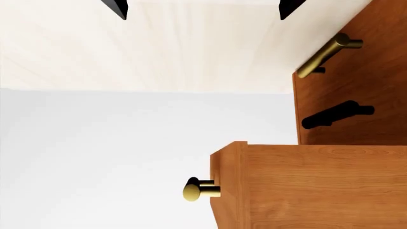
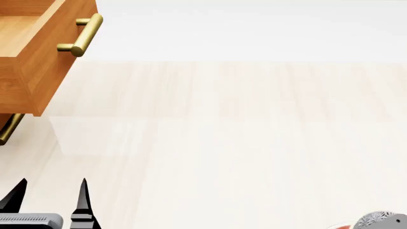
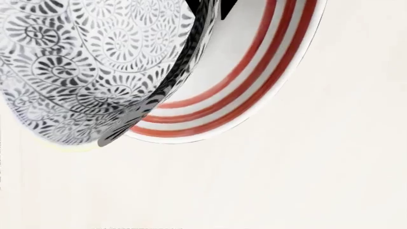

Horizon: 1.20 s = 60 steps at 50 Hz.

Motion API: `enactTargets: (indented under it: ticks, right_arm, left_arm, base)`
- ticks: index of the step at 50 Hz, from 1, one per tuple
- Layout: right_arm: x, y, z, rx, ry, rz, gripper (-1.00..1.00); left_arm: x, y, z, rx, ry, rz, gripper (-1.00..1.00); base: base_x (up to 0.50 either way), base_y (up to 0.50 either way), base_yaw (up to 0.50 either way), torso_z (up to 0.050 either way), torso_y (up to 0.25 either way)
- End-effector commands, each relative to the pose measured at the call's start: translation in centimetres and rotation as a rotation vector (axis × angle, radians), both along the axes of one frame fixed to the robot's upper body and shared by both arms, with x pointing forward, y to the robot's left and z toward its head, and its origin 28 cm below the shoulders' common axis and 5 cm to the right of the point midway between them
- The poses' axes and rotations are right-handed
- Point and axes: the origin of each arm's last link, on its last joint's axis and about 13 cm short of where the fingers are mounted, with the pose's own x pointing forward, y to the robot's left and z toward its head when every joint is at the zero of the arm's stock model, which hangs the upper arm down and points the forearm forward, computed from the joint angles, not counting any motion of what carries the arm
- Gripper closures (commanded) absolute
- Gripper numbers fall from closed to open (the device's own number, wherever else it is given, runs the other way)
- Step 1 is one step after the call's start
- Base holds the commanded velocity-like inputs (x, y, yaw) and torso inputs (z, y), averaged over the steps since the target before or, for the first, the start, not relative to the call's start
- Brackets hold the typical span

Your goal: Put the bowl on the plate.

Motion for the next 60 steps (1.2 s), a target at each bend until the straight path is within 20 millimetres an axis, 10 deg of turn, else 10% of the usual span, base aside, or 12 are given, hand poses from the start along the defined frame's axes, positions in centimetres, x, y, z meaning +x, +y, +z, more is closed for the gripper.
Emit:
enactTargets:
  ticks: [1, 2, 60]
  right_arm:
    - [0.0, -0.3, 0.0, -0.002, -0.020, -0.010, 1.00]
    - [0.0, -0.3, 0.0, -0.002, -0.021, -0.014, -1.00]
    - [0.3, 1.3, 3.2, 0.148, -0.277, 0.114, -1.00]
  left_arm:
    - [-0.1, -0.1, 0.1, 0.001, -0.003, -0.003, -1.00]
    - [-0.1, -0.1, 0.1, 0.000, -0.002, -0.003, -1.00]
    - [-0.3, -0.1, 0.2, -0.001, -0.008, -0.004, -1.00]
  base:
    - [0.00, 0.00, 0.00, 0.000, 0.000]
    - [0.00, 0.00, 0.00, 0.000, 0.000]
    - [0.00, 0.00, 0.00, 0.000, 0.000]
